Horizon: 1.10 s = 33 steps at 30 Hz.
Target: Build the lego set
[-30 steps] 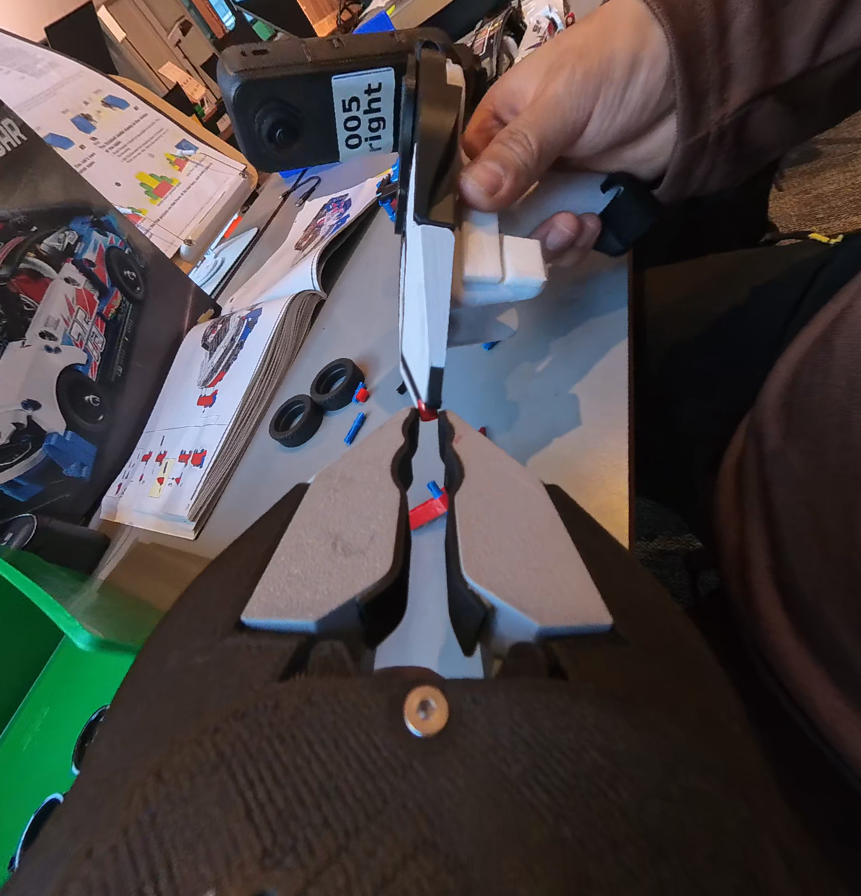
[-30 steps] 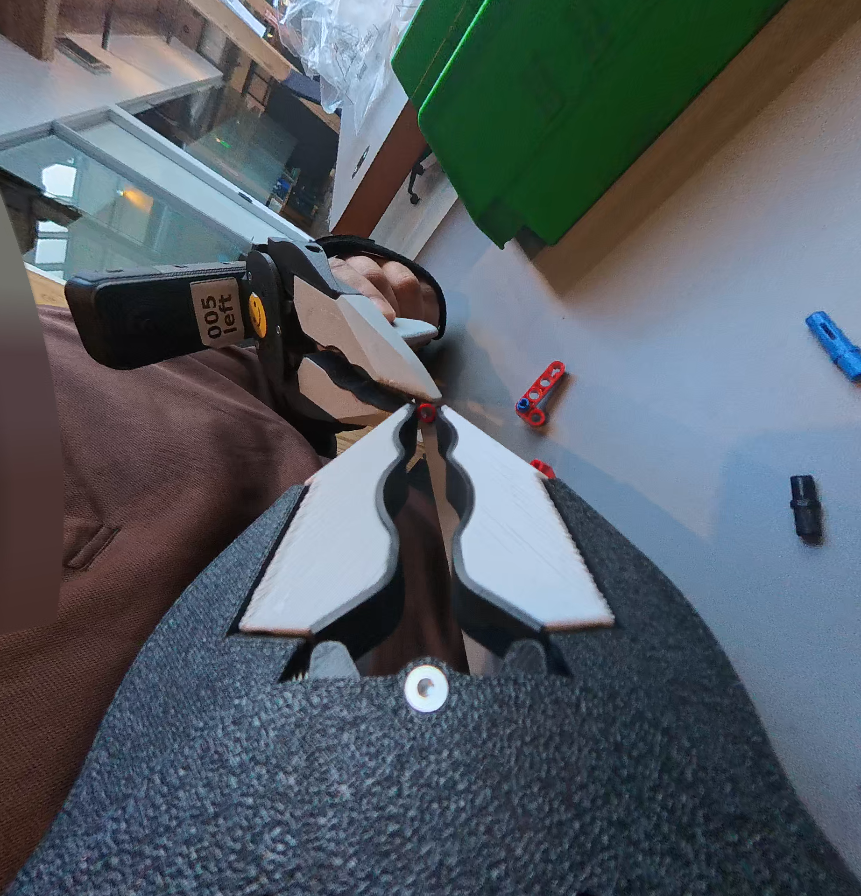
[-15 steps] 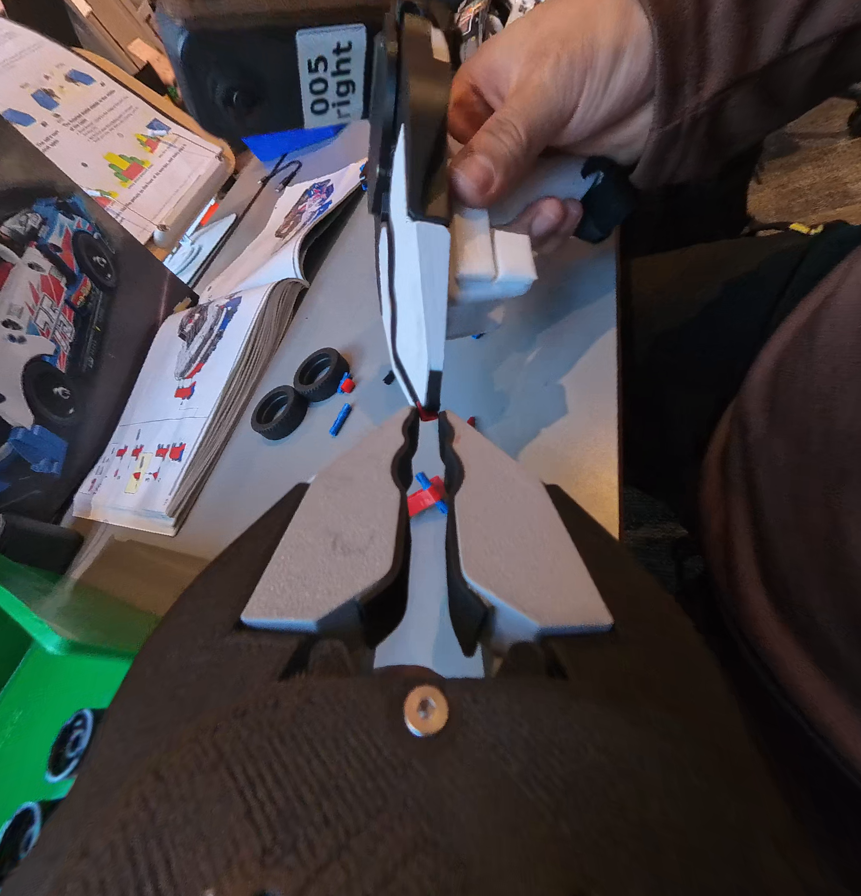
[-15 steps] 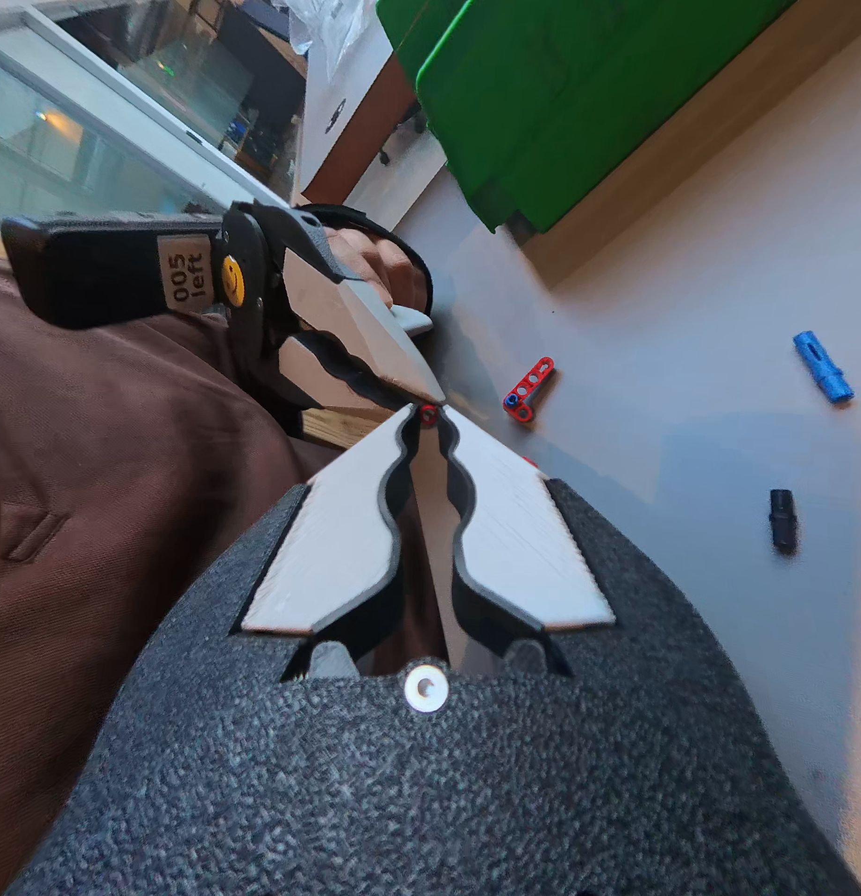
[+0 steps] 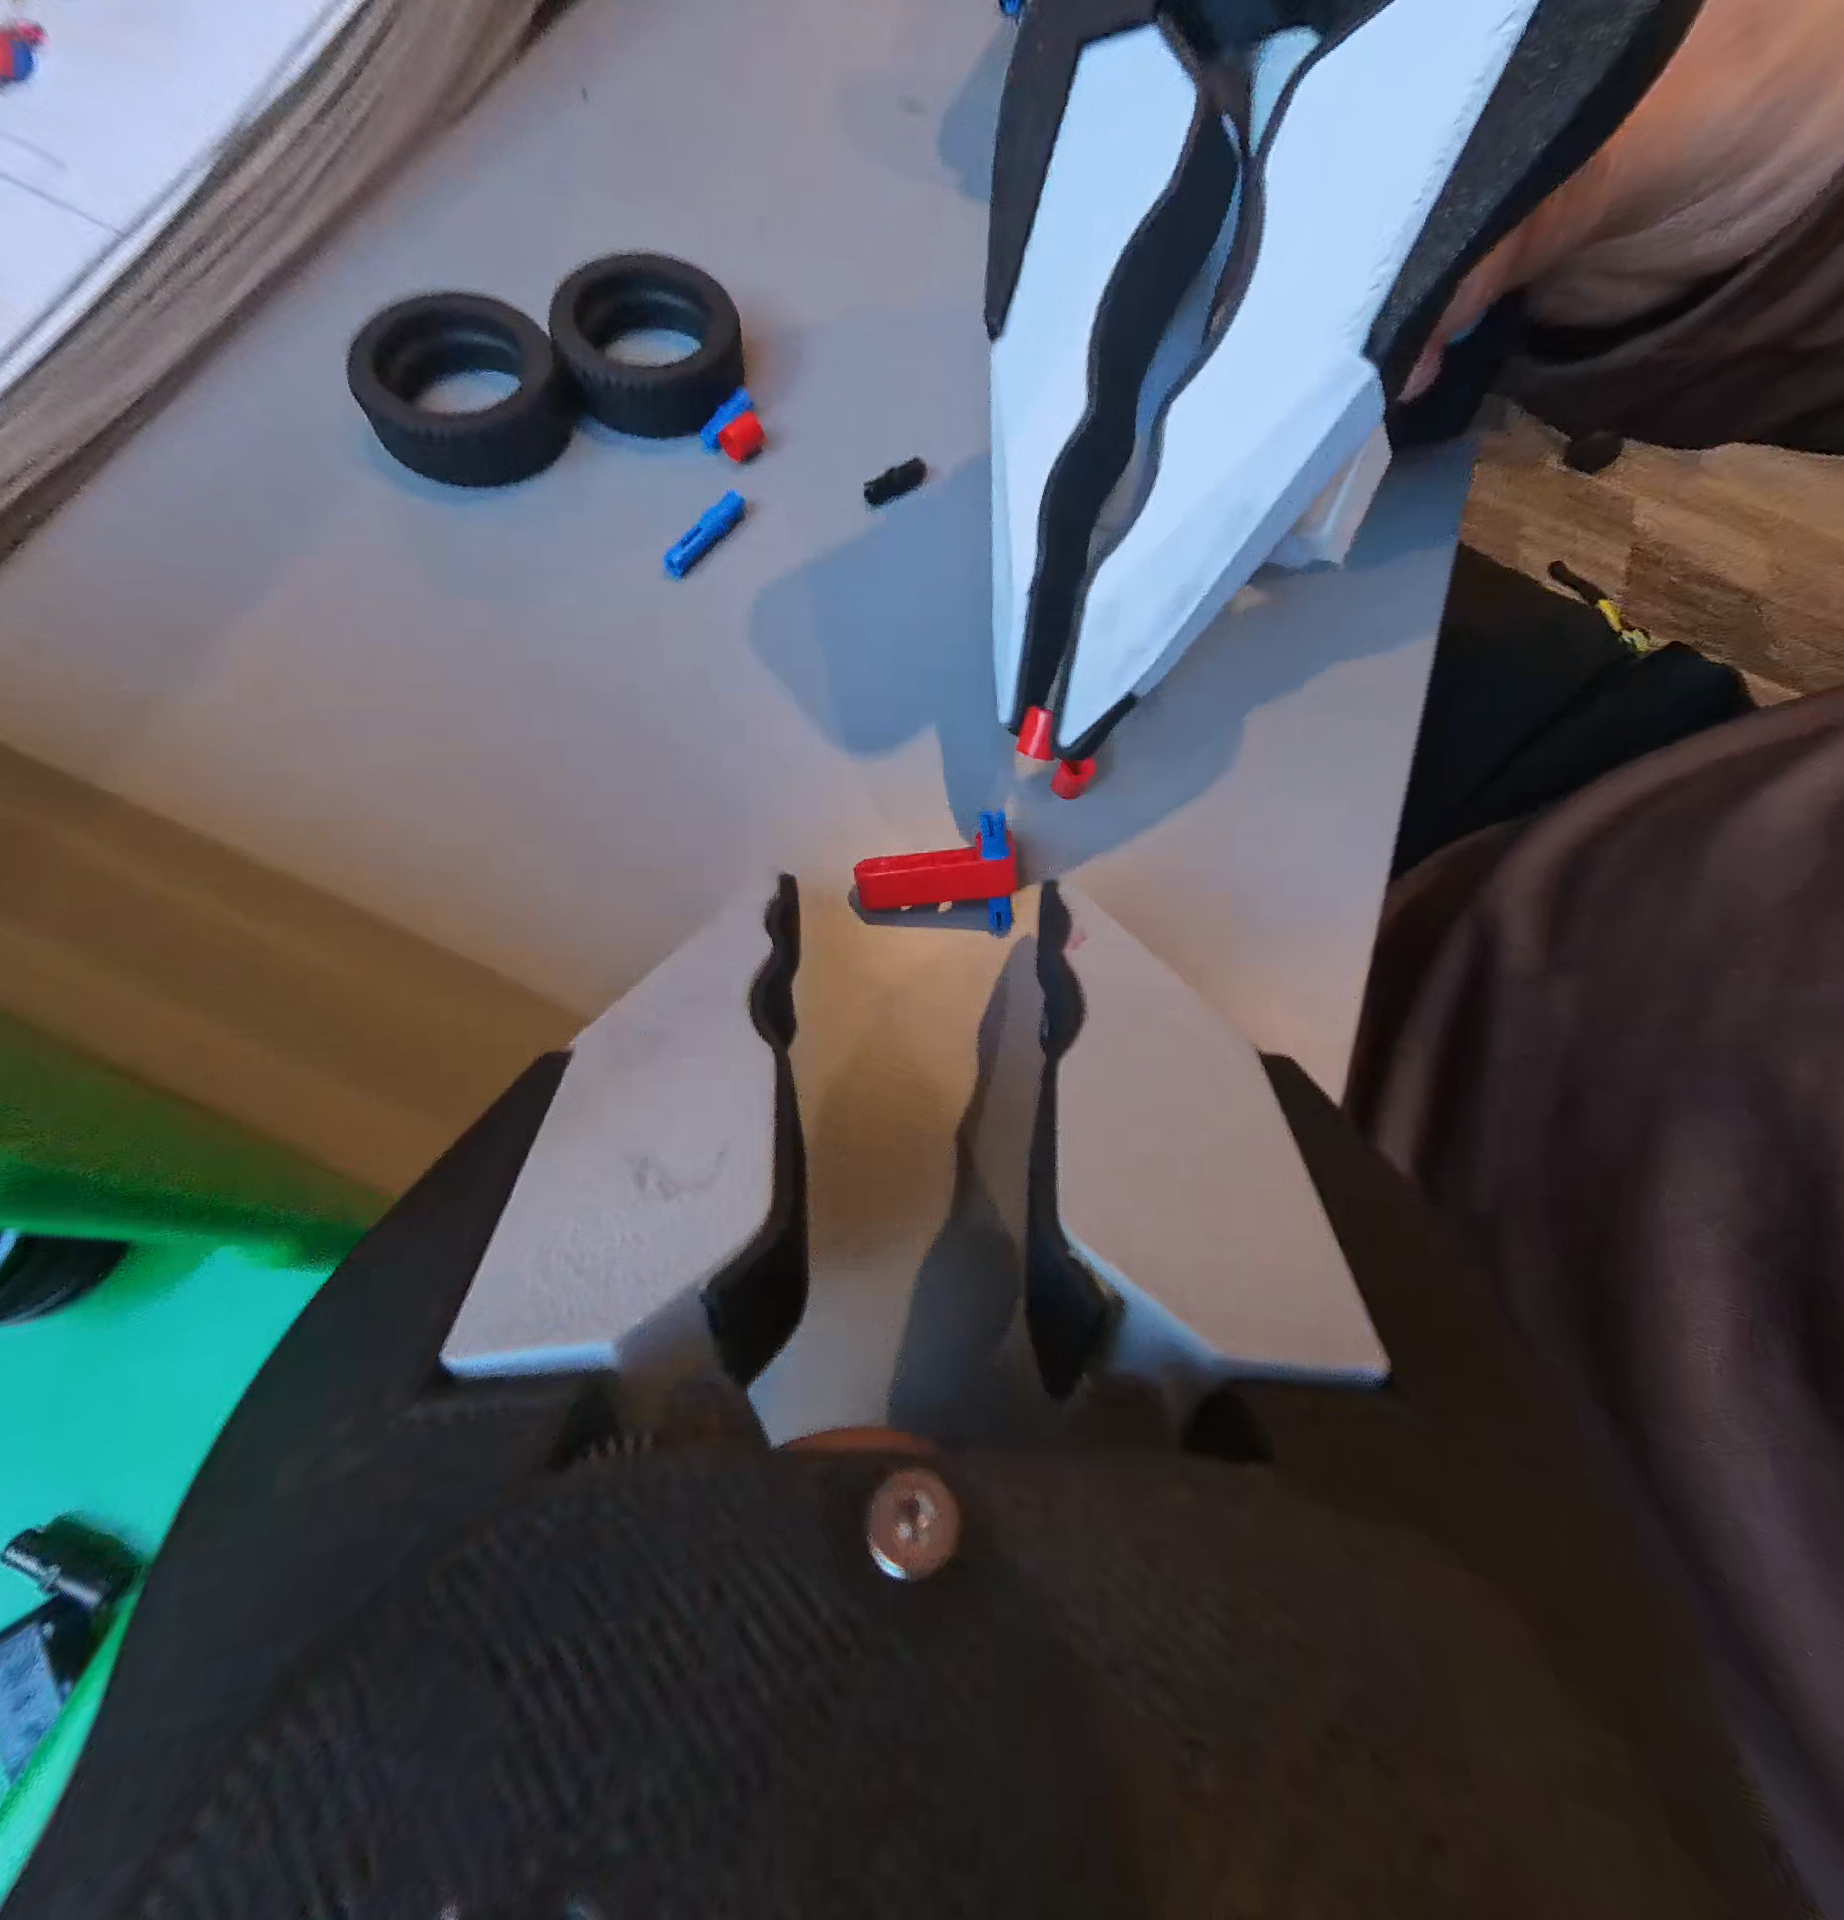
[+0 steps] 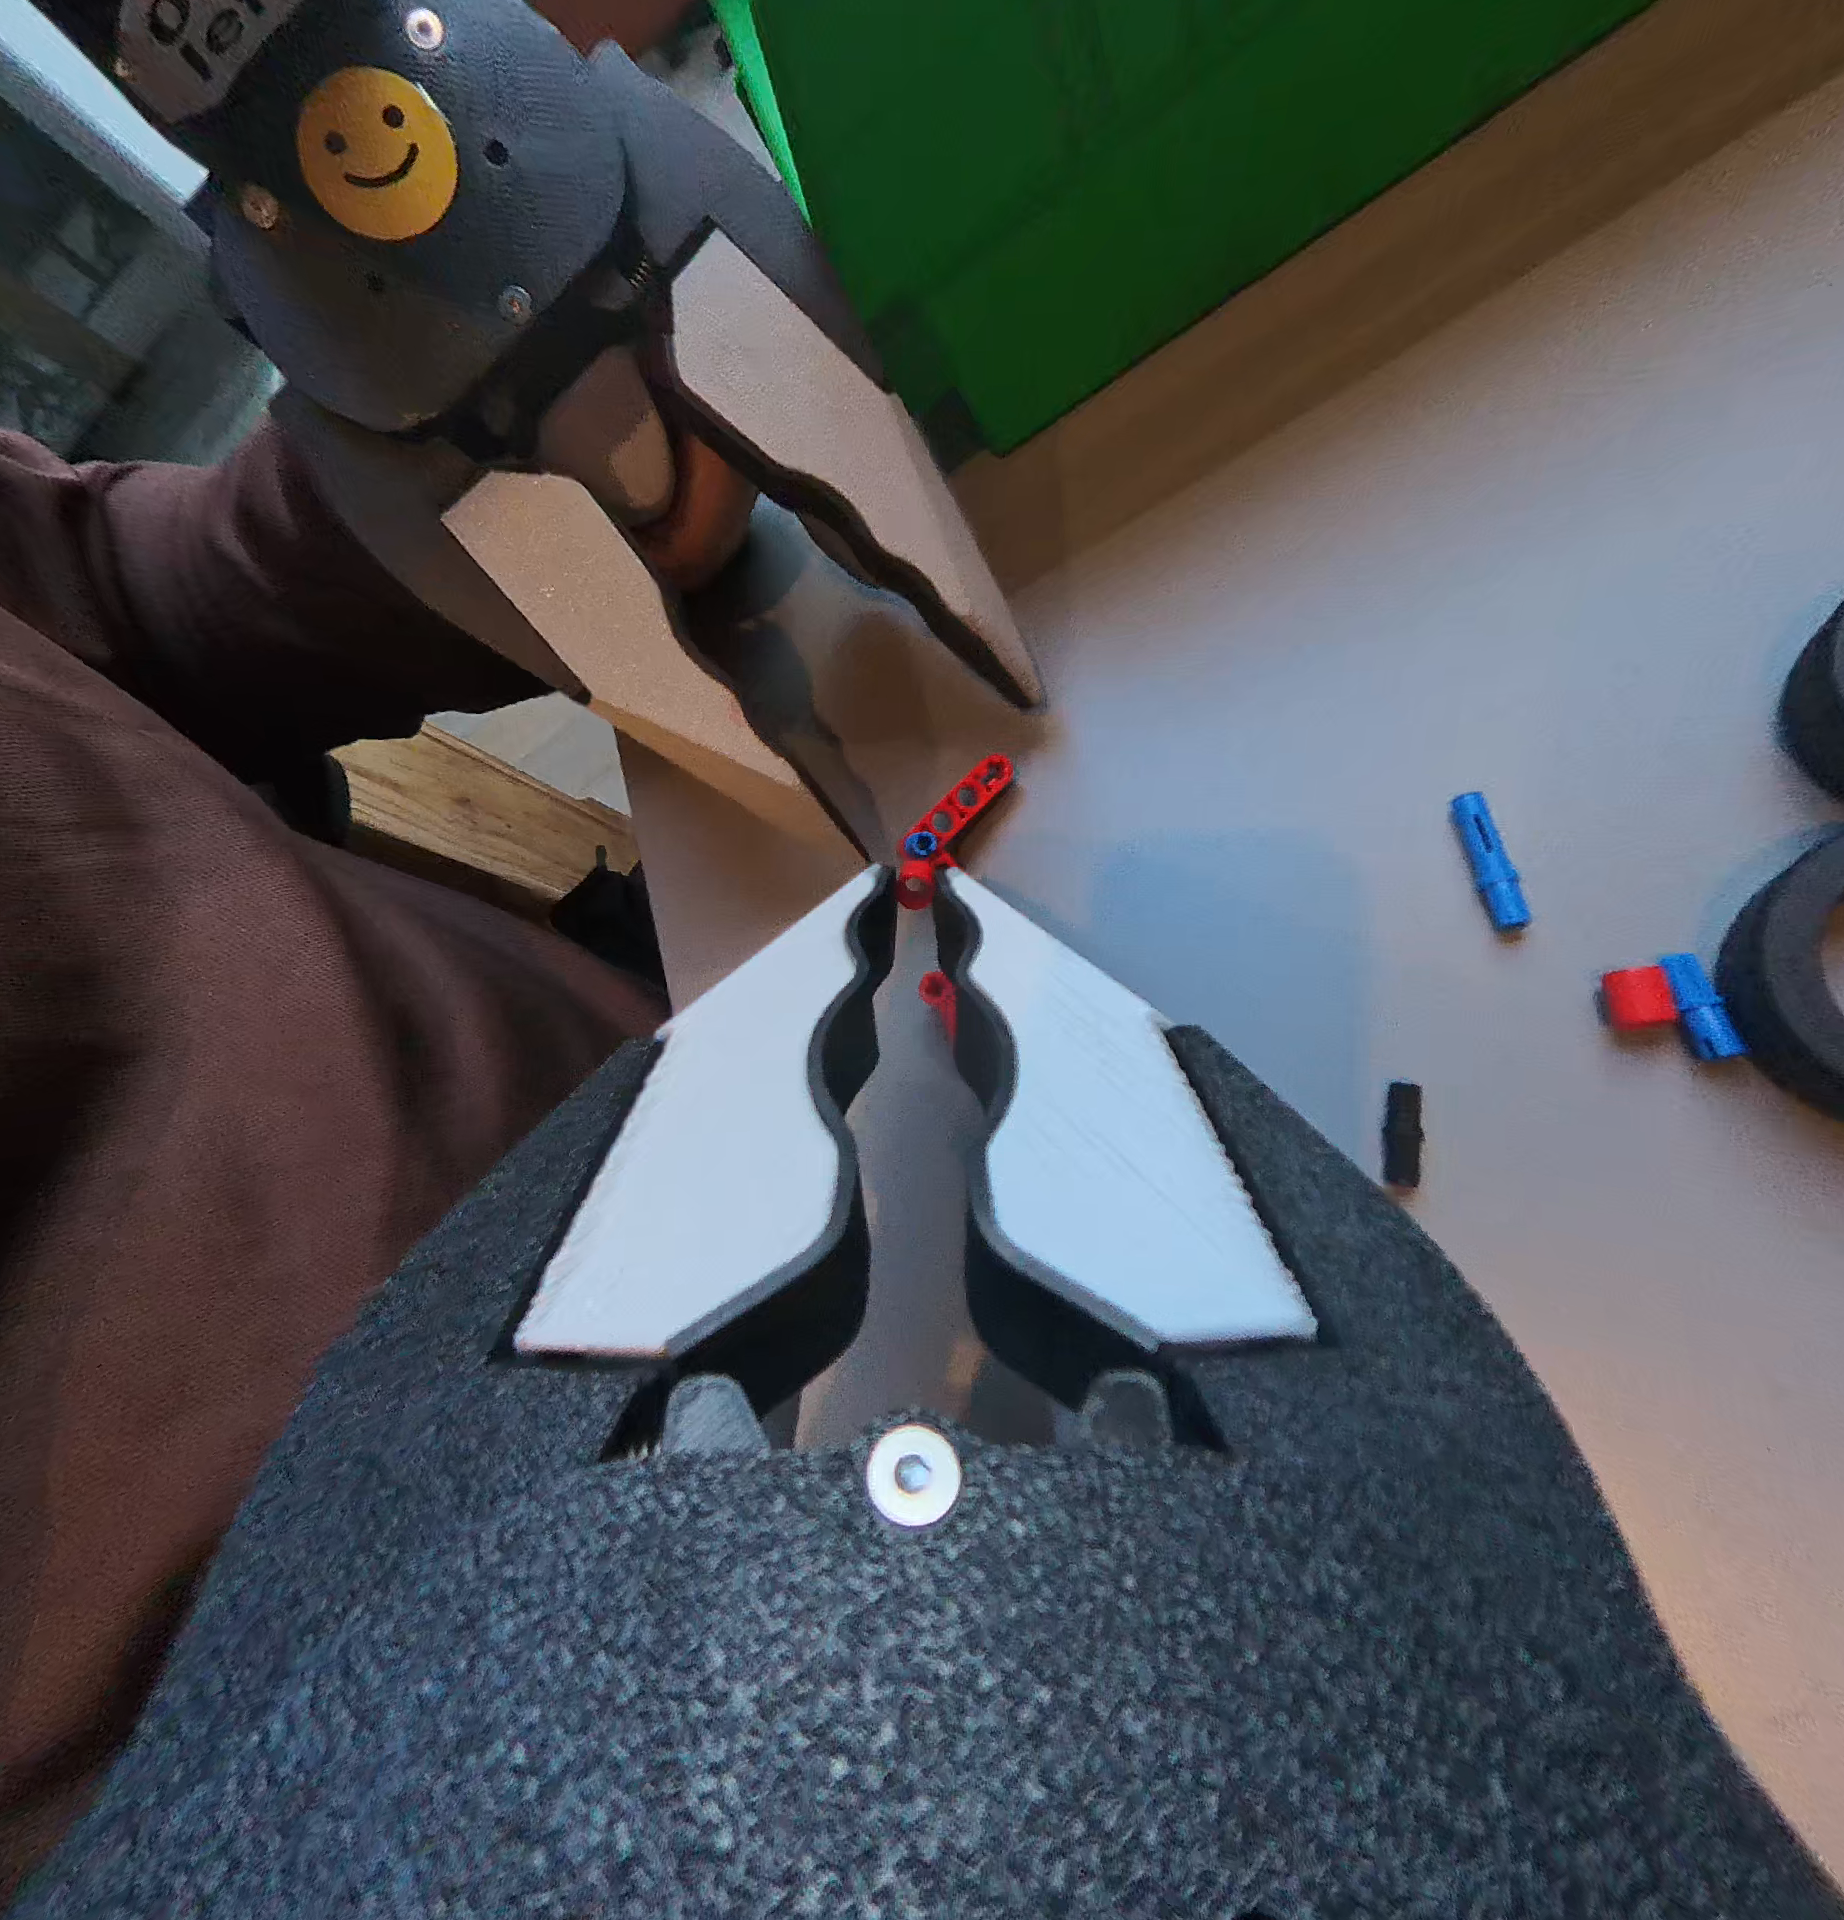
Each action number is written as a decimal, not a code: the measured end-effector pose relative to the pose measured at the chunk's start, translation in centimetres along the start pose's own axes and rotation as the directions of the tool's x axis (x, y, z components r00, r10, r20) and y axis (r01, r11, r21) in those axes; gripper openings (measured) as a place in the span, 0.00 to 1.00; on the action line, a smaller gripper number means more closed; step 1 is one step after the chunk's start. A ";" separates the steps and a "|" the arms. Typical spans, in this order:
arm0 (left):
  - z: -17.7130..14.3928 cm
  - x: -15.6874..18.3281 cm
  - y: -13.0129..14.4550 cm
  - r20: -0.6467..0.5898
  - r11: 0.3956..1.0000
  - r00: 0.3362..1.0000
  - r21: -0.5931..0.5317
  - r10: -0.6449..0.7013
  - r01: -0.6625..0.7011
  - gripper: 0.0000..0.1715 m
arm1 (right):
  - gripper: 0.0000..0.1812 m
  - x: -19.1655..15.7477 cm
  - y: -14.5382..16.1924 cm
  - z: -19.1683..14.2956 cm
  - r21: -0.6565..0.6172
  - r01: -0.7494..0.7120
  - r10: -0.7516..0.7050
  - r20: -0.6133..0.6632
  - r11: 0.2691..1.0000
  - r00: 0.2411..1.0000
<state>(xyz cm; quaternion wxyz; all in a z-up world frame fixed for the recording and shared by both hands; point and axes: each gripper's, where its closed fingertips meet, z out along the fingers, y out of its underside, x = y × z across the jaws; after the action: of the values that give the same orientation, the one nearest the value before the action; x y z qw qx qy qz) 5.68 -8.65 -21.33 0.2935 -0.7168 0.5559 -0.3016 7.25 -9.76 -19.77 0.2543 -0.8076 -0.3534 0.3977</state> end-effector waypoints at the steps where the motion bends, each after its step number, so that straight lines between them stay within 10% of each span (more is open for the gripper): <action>1: 0.1 0.0 0.2 0.004 1.000 1.000 -0.016 -0.004 0.004 0.26 | 0.03 0.0 -0.1 0.0 0.003 0.002 -0.002 0.003 1.000 1.000; 33: 1.3 0.7 0.0 0.039 0.988 0.989 -0.055 0.146 -0.144 0.17 | 0.03 -0.3 0.5 0.4 -0.101 0.256 -0.256 0.009 0.961 0.967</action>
<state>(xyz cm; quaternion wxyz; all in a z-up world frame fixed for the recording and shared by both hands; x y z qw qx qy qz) 6.84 -9.22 -22.06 0.3078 -0.6883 0.6077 -0.2495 7.01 -10.24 -20.16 0.2632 -0.7678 -0.4739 0.3414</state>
